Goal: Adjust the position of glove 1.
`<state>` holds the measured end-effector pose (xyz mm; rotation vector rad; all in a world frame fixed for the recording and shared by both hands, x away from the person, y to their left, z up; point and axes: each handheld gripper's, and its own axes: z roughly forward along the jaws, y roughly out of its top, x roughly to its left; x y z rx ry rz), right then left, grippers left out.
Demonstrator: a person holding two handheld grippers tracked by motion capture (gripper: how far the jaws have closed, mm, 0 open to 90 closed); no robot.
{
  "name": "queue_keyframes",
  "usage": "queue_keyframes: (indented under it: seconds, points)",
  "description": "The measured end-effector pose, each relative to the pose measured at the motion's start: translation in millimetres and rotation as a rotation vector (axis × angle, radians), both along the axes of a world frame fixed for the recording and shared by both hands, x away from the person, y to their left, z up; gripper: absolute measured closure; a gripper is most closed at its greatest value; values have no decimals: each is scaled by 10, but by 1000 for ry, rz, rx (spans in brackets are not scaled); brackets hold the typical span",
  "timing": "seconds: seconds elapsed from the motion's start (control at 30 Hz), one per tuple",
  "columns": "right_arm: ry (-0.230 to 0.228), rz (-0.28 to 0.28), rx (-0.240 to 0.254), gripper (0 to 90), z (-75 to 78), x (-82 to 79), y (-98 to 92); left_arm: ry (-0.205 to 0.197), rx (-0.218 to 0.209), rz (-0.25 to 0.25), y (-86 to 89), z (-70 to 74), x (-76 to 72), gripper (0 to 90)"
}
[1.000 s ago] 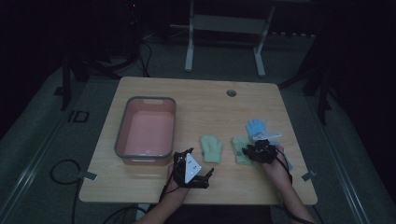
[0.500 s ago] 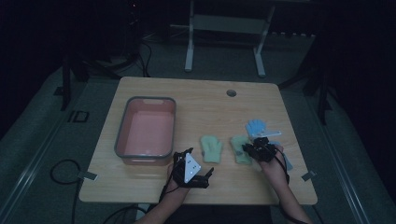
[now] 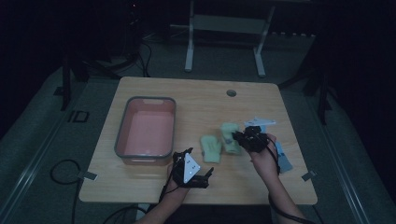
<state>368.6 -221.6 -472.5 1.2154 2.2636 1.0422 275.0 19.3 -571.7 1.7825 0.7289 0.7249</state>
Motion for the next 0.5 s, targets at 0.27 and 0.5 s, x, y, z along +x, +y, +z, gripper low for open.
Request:
queue_keyframes:
  seconds: [0.27, 0.5]
  points:
    - [18, 13, 37, 847, 1, -19, 361, 4, -7, -1, 6, 1, 4, 2]
    - [43, -1, 35, 847, -85, -51, 563, -1, -2, -3, 3, 0, -2, 2]
